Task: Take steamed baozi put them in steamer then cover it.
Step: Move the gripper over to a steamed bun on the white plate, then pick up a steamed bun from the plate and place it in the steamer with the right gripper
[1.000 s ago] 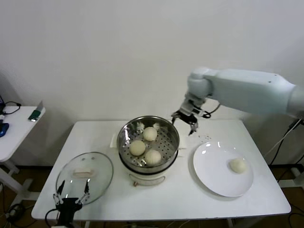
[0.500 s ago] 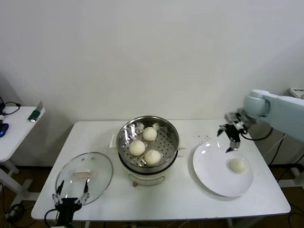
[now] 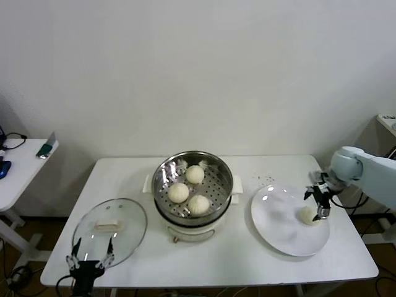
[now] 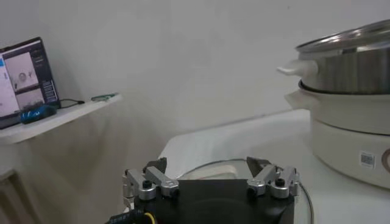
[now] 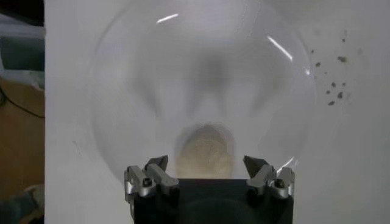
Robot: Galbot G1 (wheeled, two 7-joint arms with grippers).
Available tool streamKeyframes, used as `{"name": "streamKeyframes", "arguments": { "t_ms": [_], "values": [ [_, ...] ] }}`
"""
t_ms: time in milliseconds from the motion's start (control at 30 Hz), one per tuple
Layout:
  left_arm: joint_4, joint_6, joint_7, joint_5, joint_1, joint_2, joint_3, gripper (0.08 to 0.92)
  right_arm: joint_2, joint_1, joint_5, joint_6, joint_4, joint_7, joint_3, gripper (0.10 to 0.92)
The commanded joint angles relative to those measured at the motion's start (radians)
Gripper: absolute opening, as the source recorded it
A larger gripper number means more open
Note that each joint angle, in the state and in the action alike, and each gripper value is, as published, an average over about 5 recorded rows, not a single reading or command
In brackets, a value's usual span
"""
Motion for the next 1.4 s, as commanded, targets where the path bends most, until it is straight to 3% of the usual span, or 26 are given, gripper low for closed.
{"name": "streamKeyframes", "arguments": {
  "t_ms": [33,600,867,1167,1400],
  "values": [
    [0.007,-0.004,-0.001,-0.002,0.009,0.001,-0.002,0.823,0.021,-0.141,-0.067,-0.005,-0.089,0.006,0.126,0.823],
    [0.021,-0.003,-0.002,0.019,-0.007,-0.017,0.007,0.823,0.066,-0.172,-0.145,0.010,-0.132,-0.002,0.154,0.821],
    [0.021,-0.007,-0.003,0.013,-0.001,-0.017,0.003,0.823,0.063,-0.150,-0.131,0.008,-0.129,-0.001,0.145,0.743],
    [0.022,-0.013,-0.004,0.012,0.002,-0.018,0.011,0.823,0.074,0.033,0.021,-0.030,-0.079,0.007,0.020,0.730],
    [0.016,-0.016,-0.004,0.001,0.008,-0.009,0.011,0.823,0.150,0.273,0.234,-0.059,-0.068,0.001,-0.110,0.726]
  ]
}}
